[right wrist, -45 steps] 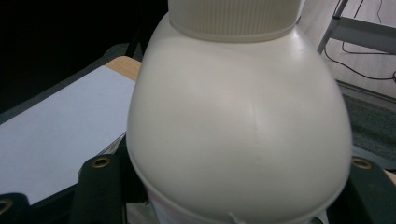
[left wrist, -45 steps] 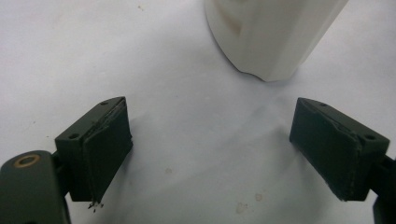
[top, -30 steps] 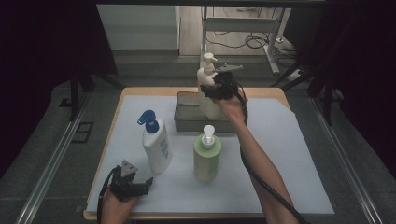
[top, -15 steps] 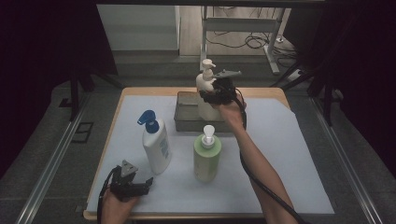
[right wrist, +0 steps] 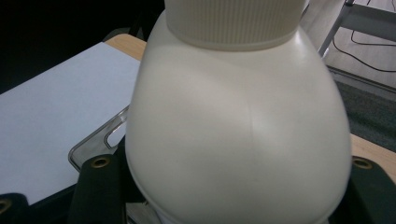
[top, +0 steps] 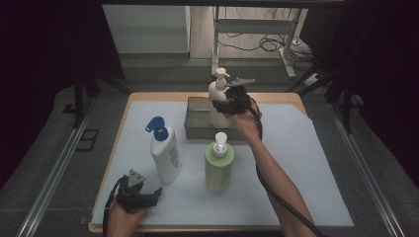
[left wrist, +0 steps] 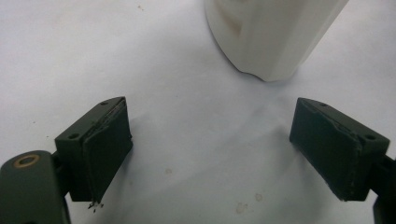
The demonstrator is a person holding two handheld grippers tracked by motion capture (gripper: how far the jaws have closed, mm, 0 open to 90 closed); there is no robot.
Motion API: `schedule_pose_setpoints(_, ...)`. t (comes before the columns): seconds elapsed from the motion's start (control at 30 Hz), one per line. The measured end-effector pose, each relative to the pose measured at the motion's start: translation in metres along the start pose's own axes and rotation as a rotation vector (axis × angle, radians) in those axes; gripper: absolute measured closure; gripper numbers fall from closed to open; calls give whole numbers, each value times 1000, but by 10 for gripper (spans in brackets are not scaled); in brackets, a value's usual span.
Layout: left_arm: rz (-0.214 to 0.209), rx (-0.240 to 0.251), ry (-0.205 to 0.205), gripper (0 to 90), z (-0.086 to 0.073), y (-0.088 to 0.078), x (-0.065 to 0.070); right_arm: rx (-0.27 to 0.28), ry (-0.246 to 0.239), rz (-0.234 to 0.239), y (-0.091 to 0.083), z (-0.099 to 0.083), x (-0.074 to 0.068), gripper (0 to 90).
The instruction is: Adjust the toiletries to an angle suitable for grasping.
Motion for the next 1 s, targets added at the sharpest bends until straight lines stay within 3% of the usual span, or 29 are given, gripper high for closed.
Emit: schedule_pose_setpoints(1.0,0,0,0,126,0,0,0,-55,22,25,6,-32,-6,364)
Point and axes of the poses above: each handheld gripper's, and its own axes: y roughly forward along the jaws, z roughly out of its top, x roughly to its right, the point moved 6 cm from there along y, roughly forward along the jaws, and after that the axes turned 13 degrees about -y, right-handed, at the moved point
